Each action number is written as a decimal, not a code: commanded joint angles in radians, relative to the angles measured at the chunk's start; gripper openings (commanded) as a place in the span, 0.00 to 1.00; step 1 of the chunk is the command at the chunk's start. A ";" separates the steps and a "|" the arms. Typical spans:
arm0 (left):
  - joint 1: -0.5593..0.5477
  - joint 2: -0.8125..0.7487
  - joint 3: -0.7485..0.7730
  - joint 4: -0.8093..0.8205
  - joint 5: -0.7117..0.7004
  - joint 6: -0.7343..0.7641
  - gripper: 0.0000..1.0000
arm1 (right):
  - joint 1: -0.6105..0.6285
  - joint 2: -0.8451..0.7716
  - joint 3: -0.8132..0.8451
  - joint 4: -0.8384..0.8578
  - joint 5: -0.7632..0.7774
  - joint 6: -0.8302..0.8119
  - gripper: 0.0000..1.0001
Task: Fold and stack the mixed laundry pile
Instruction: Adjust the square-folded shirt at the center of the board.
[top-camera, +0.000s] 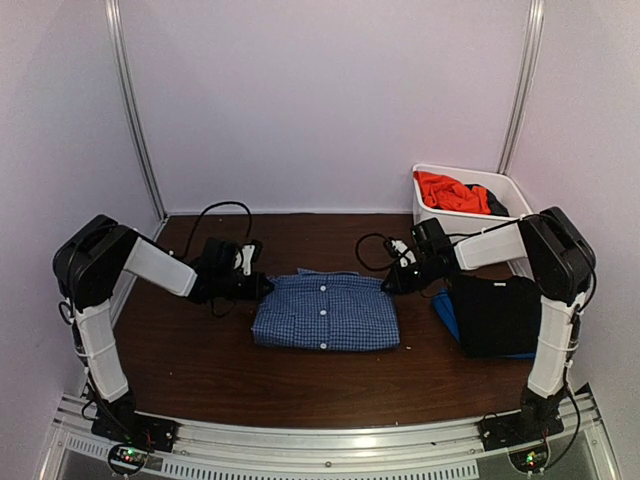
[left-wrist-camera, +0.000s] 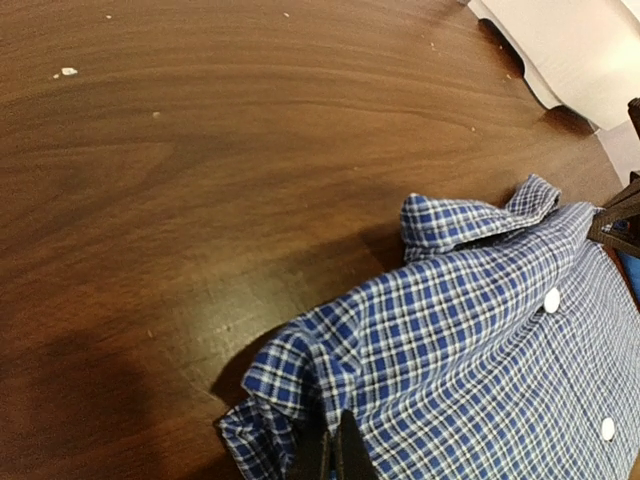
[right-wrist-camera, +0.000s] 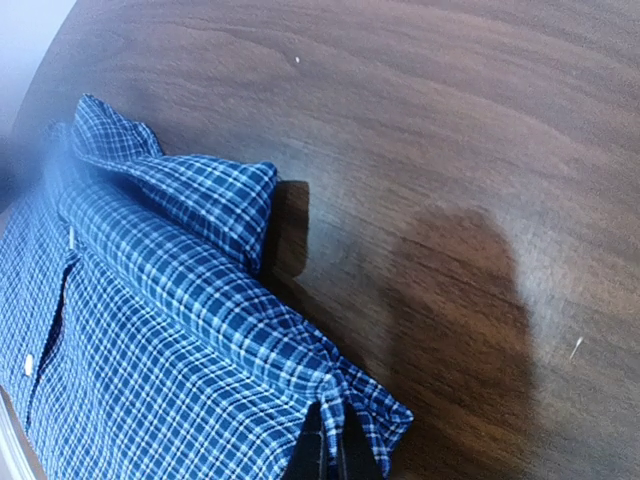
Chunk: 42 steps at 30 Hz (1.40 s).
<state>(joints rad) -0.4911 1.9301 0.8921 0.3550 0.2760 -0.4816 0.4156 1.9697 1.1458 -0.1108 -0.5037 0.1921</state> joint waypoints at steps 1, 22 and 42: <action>0.062 0.024 0.015 0.018 -0.064 -0.007 0.00 | -0.021 0.000 0.018 -0.005 0.091 0.019 0.00; -0.206 -0.568 -0.224 -0.122 0.193 -0.015 0.69 | 0.193 -0.485 -0.317 0.186 -0.256 0.290 0.79; -0.132 -0.157 -0.496 0.395 0.215 -0.326 0.72 | 0.162 -0.050 -0.454 0.570 -0.348 0.434 0.77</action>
<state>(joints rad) -0.6487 1.7325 0.4885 0.6571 0.5293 -0.7467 0.6216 1.8824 0.7734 0.4450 -0.8772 0.6189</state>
